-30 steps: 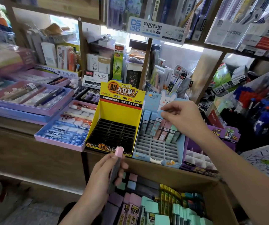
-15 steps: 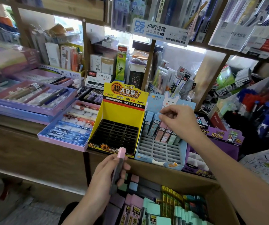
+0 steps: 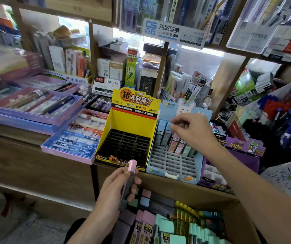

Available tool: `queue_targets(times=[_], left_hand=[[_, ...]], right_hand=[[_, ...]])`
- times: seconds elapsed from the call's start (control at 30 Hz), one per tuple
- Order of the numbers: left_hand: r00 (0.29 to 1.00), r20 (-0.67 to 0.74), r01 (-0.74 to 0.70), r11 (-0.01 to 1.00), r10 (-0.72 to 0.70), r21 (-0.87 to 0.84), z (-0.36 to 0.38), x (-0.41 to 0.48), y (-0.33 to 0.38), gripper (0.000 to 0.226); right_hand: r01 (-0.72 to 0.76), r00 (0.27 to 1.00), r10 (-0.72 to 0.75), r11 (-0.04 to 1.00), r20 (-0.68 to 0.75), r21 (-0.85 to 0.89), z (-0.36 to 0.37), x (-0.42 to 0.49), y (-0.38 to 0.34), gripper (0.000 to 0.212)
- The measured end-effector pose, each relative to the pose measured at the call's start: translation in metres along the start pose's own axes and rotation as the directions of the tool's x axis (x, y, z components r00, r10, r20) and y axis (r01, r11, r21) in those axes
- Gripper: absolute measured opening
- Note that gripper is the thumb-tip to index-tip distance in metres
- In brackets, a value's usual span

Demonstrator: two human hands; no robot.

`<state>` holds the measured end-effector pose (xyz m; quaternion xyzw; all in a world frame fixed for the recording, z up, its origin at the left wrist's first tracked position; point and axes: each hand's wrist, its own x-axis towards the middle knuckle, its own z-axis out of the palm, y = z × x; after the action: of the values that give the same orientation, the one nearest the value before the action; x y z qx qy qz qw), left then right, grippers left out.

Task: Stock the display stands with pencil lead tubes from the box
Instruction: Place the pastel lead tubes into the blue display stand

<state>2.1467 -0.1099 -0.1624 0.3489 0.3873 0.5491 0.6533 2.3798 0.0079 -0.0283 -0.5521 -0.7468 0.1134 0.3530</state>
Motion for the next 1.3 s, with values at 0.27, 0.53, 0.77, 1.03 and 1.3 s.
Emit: queue_targets(times=[0.27,0.53,0.77,1.03,1.3], left_hand=[[1.0,0.007,-0.001,1.0,0.001,0.005,0.0,0.0,0.0,0.026],[0.999,0.035,-0.014,1.0,0.014,0.014,-0.001,0.0,0.001,0.026],[0.999,0.037,-0.031,0.999,0.031,0.011,-0.001,-0.001,0.001,0.019],[0.999,-0.028,-0.034,0.994,0.037,0.109,0.007,-0.005,0.003,0.031],[0.994,0.065,-0.108,0.943,0.092,0.316,0.028,-0.005,0.02,0.013]], right_hand=[[-0.027,0.998,0.028,0.999,0.051,-0.02,-0.001,0.002,0.001,0.014],[0.108,0.992,-0.094,0.976,0.082,-0.191,0.007,0.006,0.001,0.004],[0.136,0.988,-0.116,0.964,0.099,-0.227,0.006,0.004,0.0,0.006],[-0.056,0.996,0.066,0.987,-0.065,0.148,-0.015,-0.077,-0.003,0.011],[-0.377,0.916,0.332,0.903,0.225,0.205,-0.026,-0.175,0.033,0.02]])
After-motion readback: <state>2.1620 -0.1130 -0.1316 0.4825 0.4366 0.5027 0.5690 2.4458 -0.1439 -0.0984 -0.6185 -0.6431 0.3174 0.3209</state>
